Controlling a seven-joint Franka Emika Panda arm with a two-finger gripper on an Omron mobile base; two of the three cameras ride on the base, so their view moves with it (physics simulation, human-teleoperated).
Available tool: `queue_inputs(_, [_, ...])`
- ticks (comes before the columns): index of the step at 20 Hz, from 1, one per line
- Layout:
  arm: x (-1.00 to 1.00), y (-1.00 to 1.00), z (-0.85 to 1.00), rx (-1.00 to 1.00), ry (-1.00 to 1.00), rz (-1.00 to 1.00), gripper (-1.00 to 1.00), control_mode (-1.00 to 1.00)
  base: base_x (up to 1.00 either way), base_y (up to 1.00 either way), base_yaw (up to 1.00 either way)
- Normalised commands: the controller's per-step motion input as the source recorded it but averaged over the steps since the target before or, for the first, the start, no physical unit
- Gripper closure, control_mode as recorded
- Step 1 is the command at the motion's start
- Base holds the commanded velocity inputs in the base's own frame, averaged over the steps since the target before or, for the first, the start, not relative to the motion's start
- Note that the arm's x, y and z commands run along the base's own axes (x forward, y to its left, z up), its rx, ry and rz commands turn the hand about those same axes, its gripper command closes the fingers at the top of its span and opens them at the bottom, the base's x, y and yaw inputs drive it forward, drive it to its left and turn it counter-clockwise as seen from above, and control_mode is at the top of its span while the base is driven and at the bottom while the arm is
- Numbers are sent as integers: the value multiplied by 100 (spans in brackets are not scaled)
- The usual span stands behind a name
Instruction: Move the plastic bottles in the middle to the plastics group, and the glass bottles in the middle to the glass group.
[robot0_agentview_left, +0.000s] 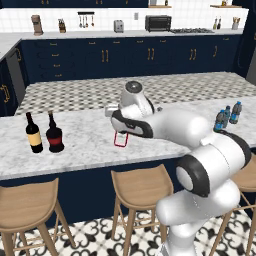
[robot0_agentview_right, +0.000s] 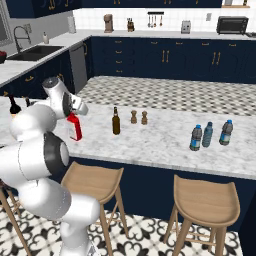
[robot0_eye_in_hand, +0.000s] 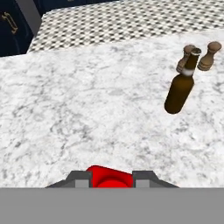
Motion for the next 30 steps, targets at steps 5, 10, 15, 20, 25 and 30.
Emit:
queue_inputs(5, [-6,95,17,0,4,5,100,-100,0,0,0])
queue_inputs(10, [5,80,-3,0,-1,9,100,-100,0,0,0])
queue_inputs(15, [14,67,-22,0,0,11,100,-100,0,0,0])
queue_inputs(20, [29,44,-21,0,0,10,100,-100,0,0,0])
queue_inputs(25, [31,38,-20,0,0,8,100,-100,0,0,0])
queue_inputs(30, [25,40,-16,2,0,7,100,-100,0,0,0])
